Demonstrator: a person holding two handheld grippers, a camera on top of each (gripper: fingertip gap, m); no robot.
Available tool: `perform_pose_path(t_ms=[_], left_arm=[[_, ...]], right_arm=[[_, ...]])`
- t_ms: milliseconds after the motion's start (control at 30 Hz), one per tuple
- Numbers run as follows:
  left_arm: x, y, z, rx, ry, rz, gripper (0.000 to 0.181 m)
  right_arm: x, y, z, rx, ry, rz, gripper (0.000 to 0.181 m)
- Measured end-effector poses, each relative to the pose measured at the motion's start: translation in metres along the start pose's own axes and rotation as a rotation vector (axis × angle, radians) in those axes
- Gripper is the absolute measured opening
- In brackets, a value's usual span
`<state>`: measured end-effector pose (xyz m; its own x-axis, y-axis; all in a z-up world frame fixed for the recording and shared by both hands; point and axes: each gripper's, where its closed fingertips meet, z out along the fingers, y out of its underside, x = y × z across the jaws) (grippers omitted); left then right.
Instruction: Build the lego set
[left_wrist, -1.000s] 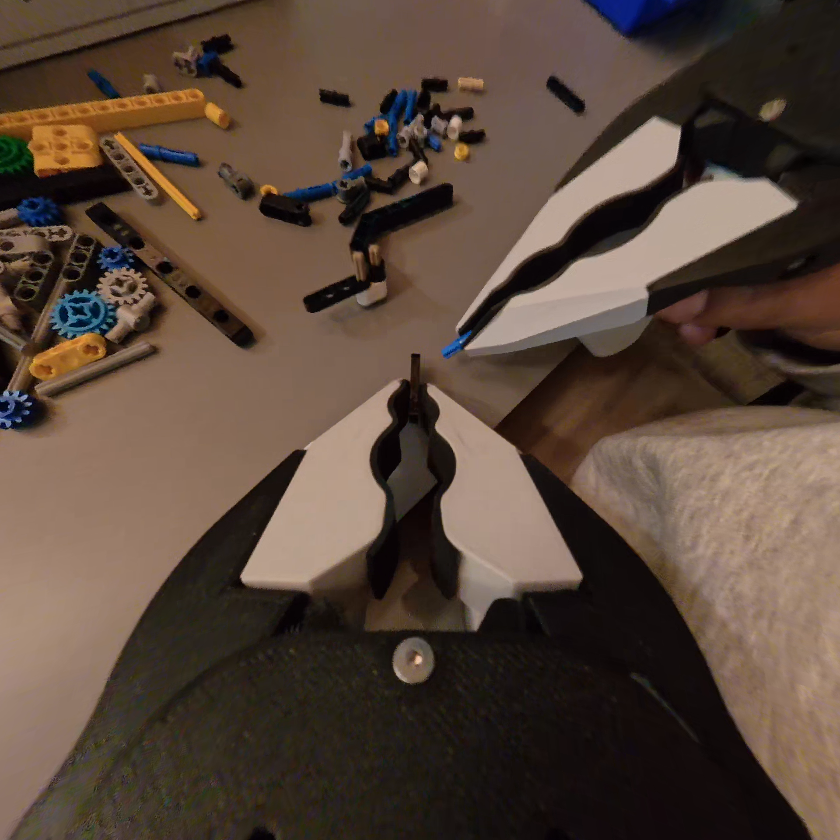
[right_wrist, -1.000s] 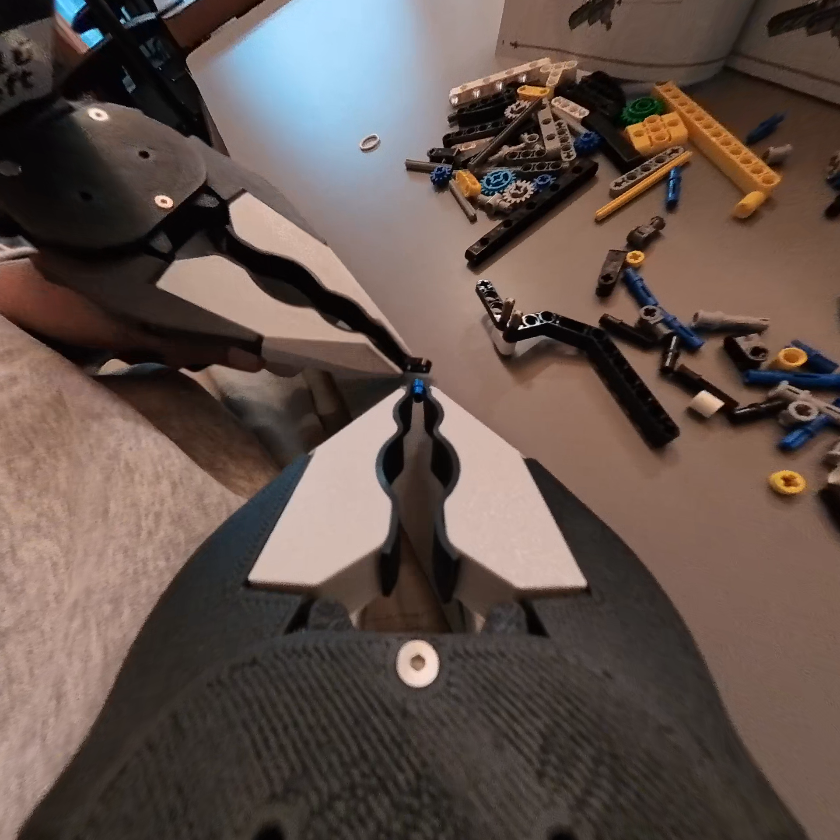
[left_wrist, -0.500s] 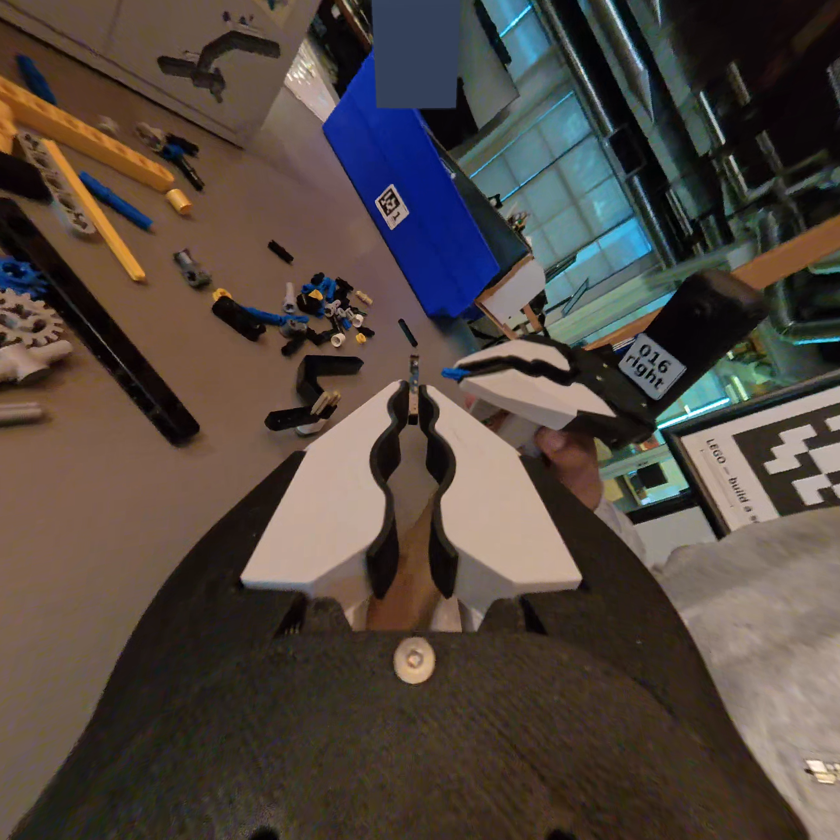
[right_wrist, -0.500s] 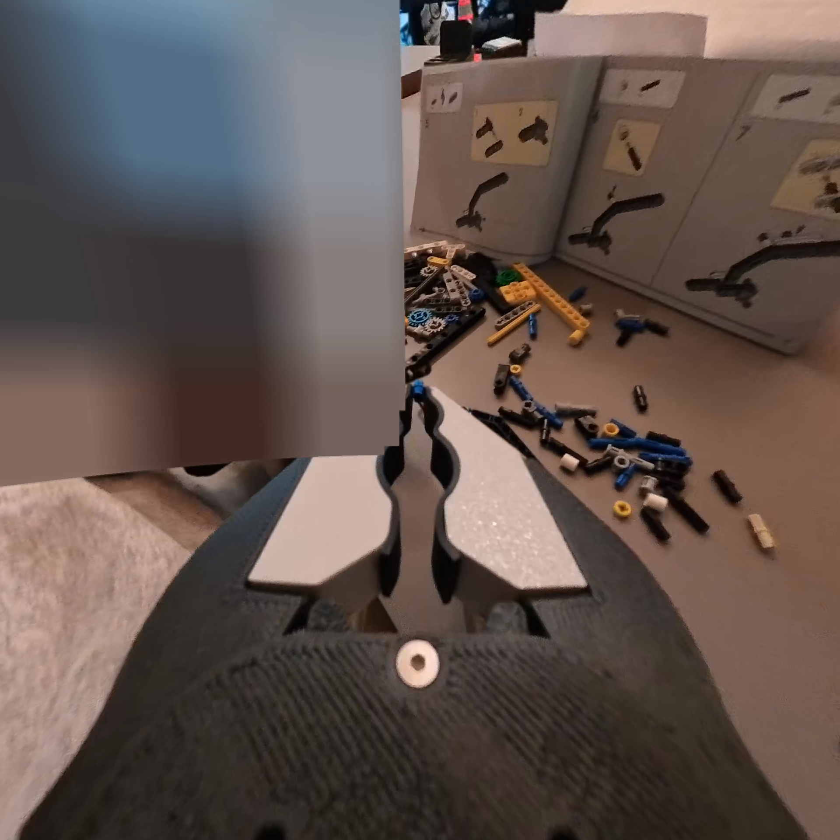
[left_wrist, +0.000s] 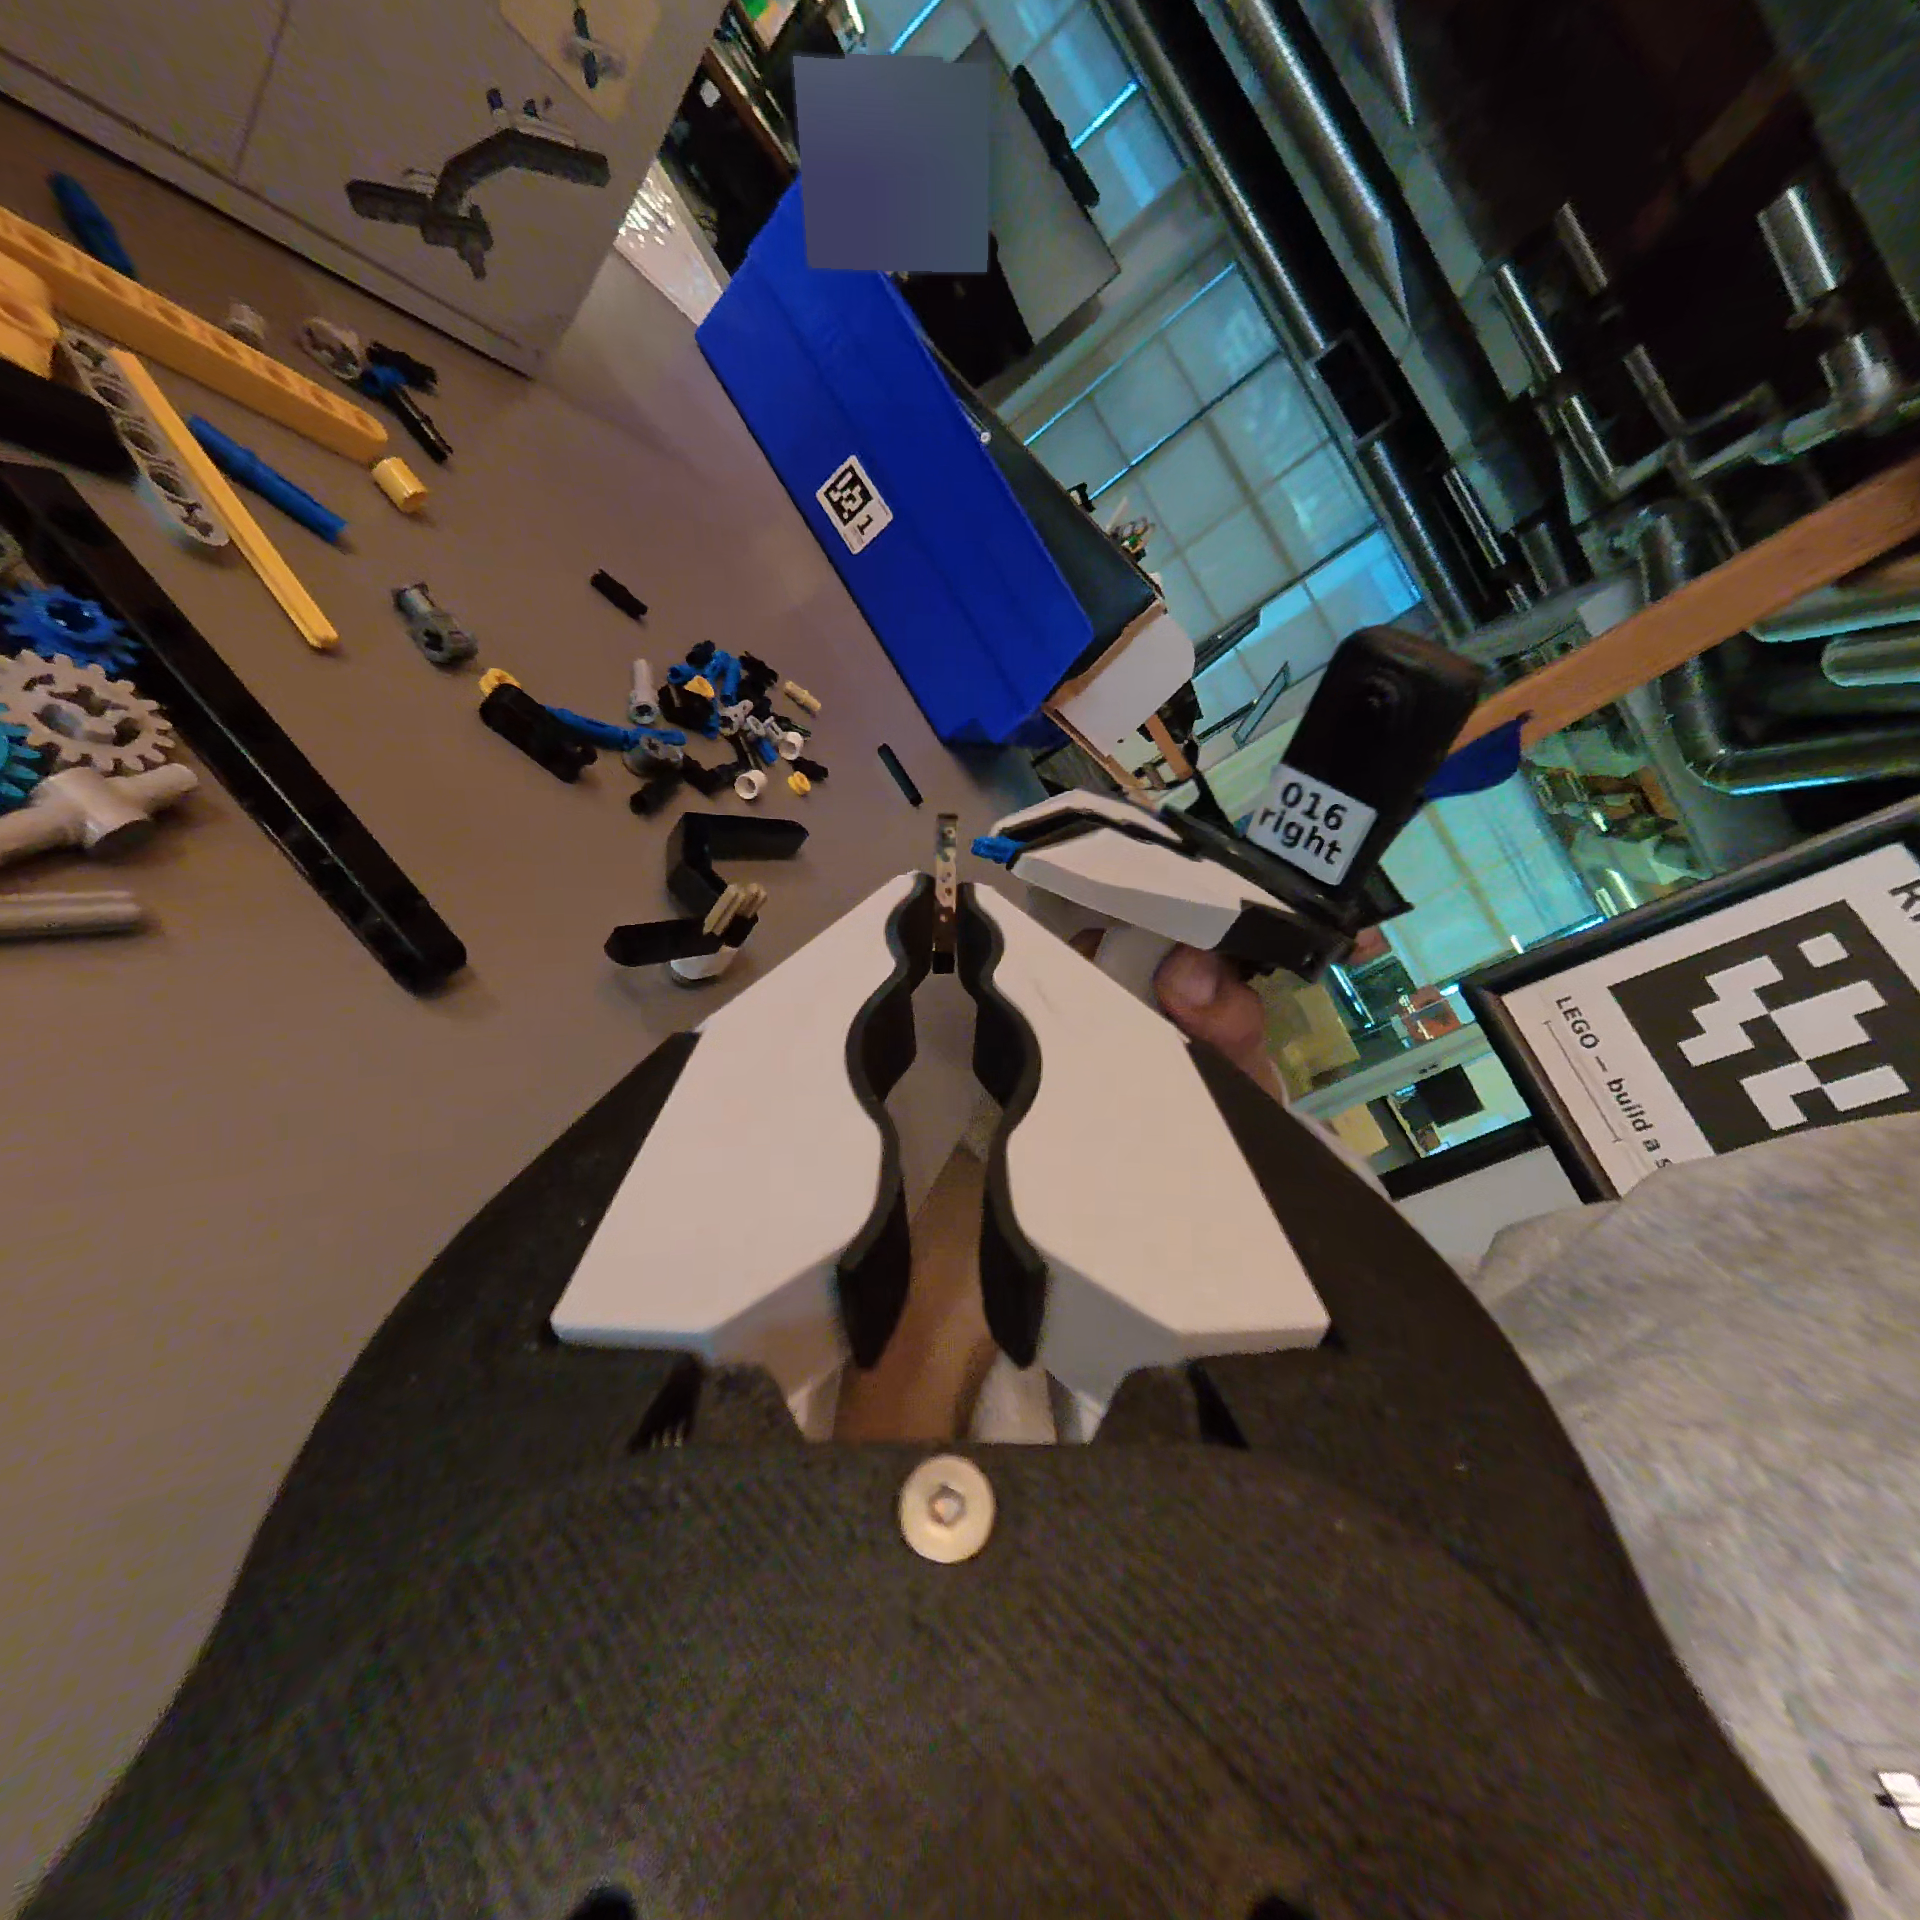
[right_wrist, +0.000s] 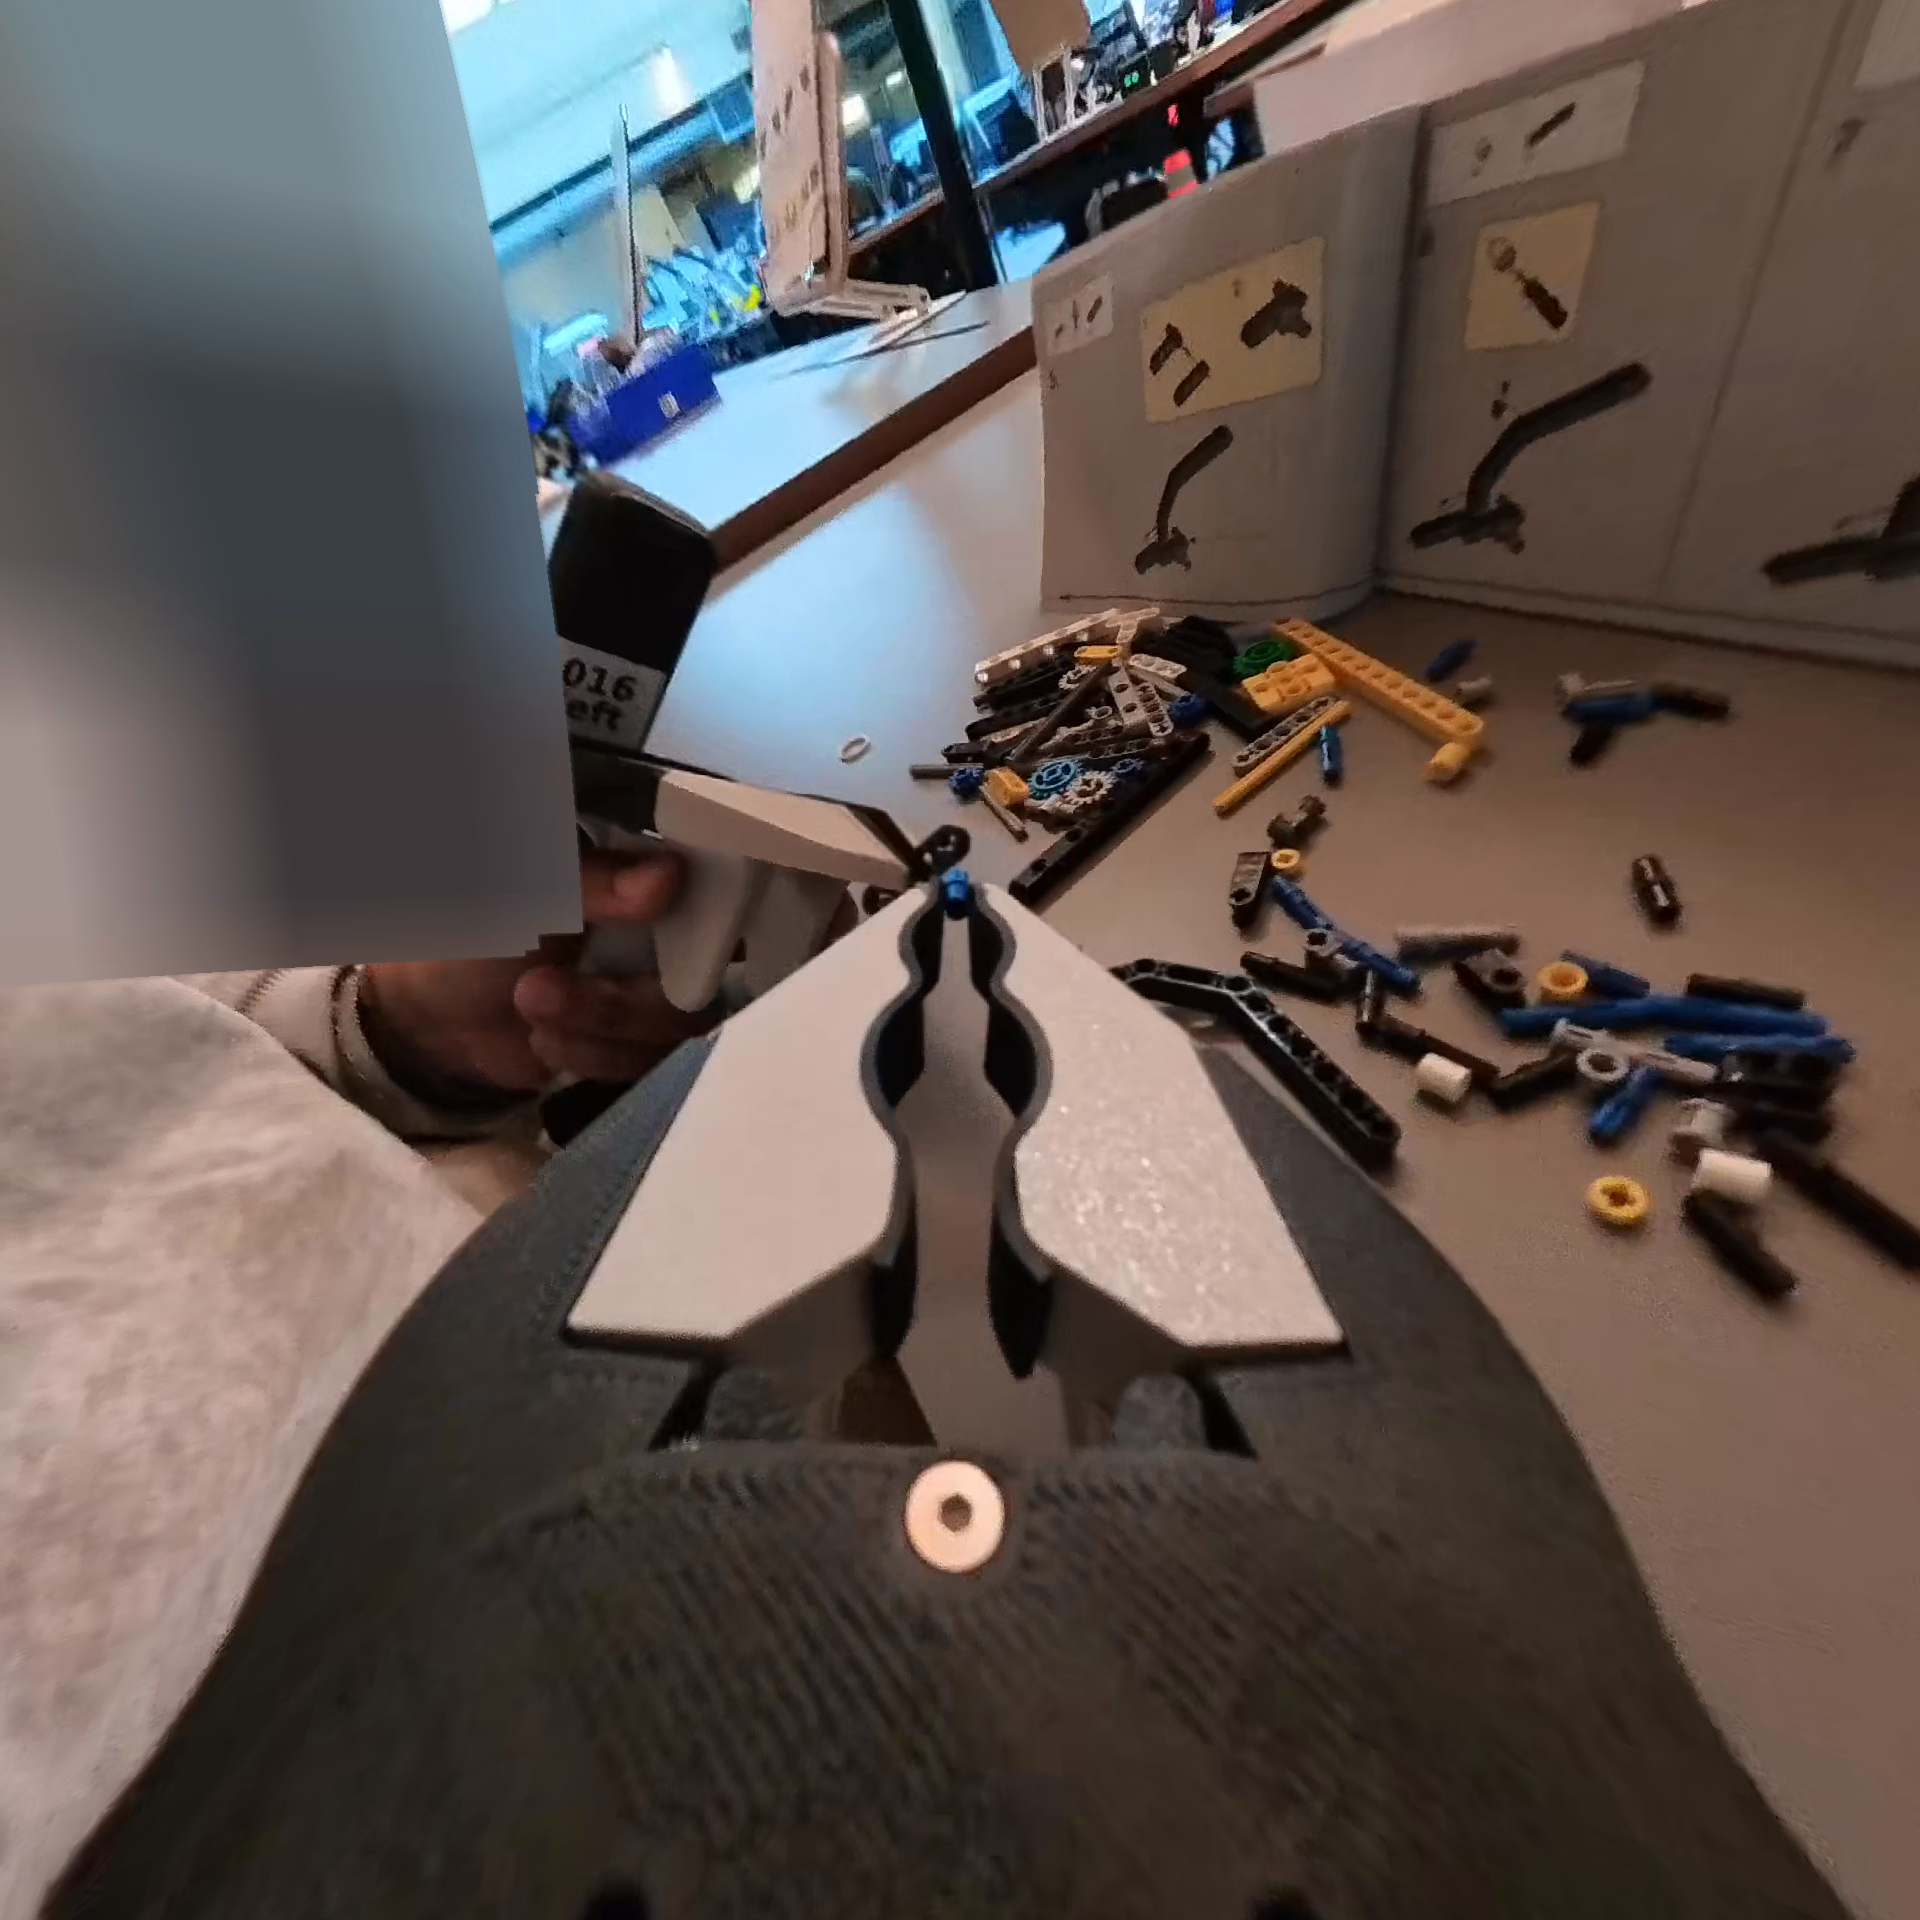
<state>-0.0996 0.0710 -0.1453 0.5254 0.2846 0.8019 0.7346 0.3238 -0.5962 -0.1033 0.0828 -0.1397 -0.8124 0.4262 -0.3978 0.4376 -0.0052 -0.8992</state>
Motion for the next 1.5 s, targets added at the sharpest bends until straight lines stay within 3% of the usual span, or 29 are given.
perform_pose_path(t_ms=[500, 900, 1267, 1500], left_arm=[[0.002, 0.003, 0.002, -0.006, 0.101, -0.175, 0.001], [-0.003, 0.013, 0.006, -0.051, 0.037, -0.099, 0.001], [-0.01, 0.021, 0.008, -0.113, -0.117, 0.143, 0.001], [-0.012, 0.022, 0.008, -0.122, -0.159, 0.205, 0.002]], right_arm=[[-0.002, -0.003, -0.007, 0.011, -0.018, 0.031, 0.002], [0.0, 0.011, 0.001, -0.121, 0.151, -0.24, 0.002], [0.003, 0.017, 0.003, -0.194, 0.251, -0.409, 0.003], [0.004, 0.019, 0.003, -0.23, 0.294, -0.483, 0.003]])
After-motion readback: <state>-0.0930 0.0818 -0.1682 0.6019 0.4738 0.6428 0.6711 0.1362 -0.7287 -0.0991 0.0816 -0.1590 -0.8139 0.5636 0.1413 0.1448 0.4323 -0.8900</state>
